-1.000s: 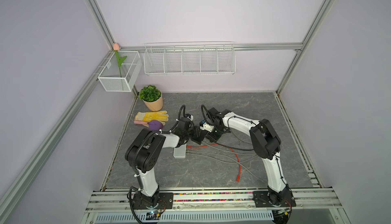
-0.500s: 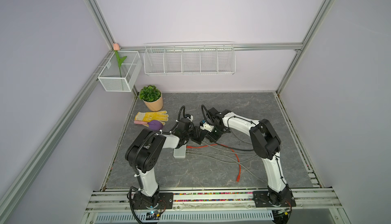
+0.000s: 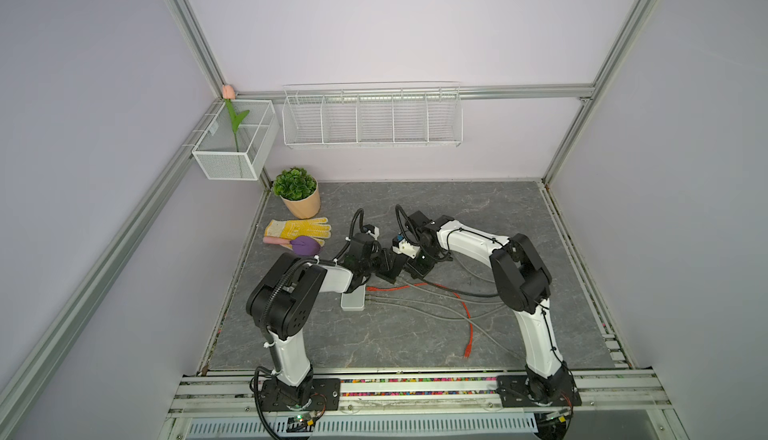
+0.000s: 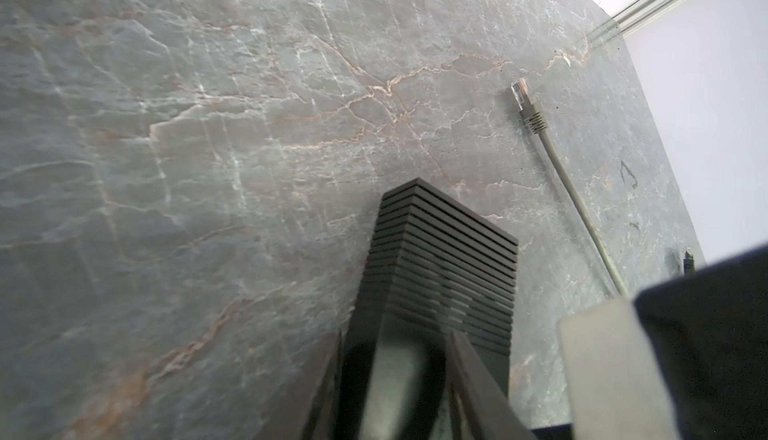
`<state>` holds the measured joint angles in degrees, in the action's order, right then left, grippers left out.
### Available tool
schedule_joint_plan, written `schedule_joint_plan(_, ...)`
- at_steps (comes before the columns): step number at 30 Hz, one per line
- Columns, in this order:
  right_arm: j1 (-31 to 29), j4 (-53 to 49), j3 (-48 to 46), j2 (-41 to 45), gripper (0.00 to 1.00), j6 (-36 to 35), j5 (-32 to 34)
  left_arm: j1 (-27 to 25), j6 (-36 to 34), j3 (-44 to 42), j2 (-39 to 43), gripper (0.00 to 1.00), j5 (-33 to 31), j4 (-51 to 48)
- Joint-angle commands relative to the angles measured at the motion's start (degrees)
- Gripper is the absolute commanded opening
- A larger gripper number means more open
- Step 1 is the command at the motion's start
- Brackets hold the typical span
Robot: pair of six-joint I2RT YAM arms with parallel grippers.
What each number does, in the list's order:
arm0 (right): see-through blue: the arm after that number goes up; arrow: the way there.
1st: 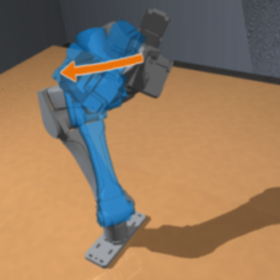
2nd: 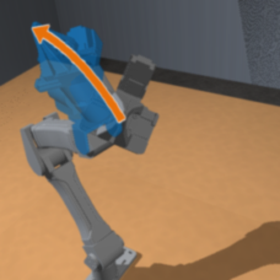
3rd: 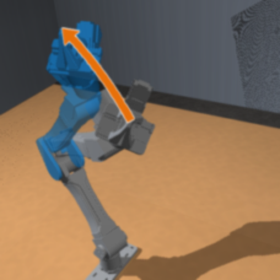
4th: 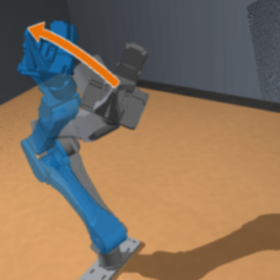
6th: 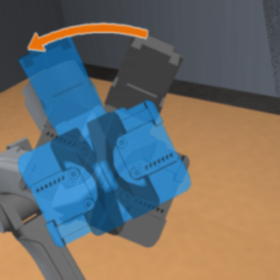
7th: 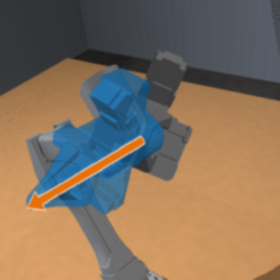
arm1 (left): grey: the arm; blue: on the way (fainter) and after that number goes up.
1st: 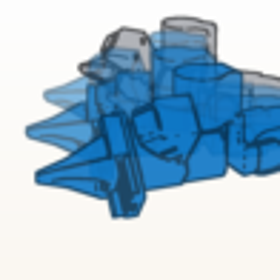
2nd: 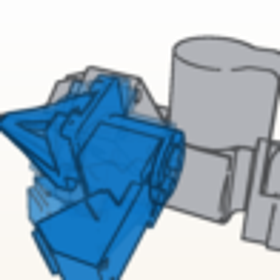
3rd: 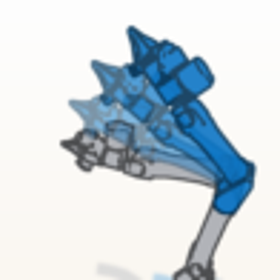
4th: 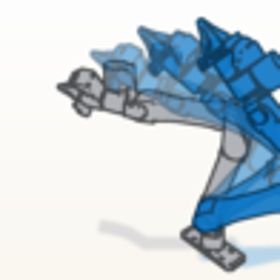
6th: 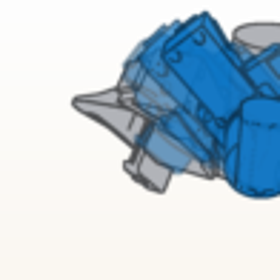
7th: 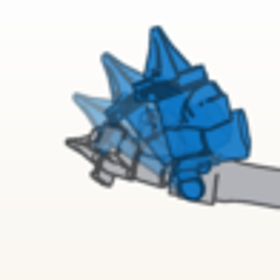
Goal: Insert the plug into the switch port
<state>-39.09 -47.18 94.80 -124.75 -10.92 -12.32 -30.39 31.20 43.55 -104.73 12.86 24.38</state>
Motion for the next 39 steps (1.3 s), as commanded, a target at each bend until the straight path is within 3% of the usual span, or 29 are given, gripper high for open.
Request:
schedule_joint_plan(1,-2.4,26.17,6.13,-0.56,0.07,-0.49,-10.94,-6.9,1.53,-2.33,-3.16,0.39,13.85,-6.11)
schedule_joint_plan(7,-2.4,24.59,6.01,-0.63,0.07,-1.11,-10.21,-6.25,1.9,-3.41,-2.01,0.39,12.62,-5.68)
schedule_joint_plan(12,-2.15,21.36,3.79,1.36,0.09,-3.48,-6.63,-1.92,2.01,-4.74,1.07,0.39,10.13,-7.63)
schedule_joint_plan(17,-1.98,18.03,0.51,4.06,0.18,-5.57,-2.54,1.96,-0.33,-5.5,6.96,0.39,7.94,-12.4)
schedule_joint_plan(22,-1.93,18.18,-4.04,7.82,0.2,-5.86,0.12,3.75,-1.61,-5.23,11.08,0.38,6.7,-15.79)
schedule_joint_plan(26,-1.91,16.51,-6.59,11.23,0.29,-6.06,2.7,4.92,-2.06,-5.97,14.4,0.39,6.11,-17.22)
schedule_joint_plan(30,-1.3,15.65,-9.22,14.81,0.32,-6.7,5.25,5.55,-3.06,-6.72,18.4,0.38,4.71,-19.54)
schedule_joint_plan(39,5.88,10.61,-6.64,13.98,0.35,-0.29,16.82,5.66,-3.4,-8.76,29.46,0.39,3.61,-24.71)
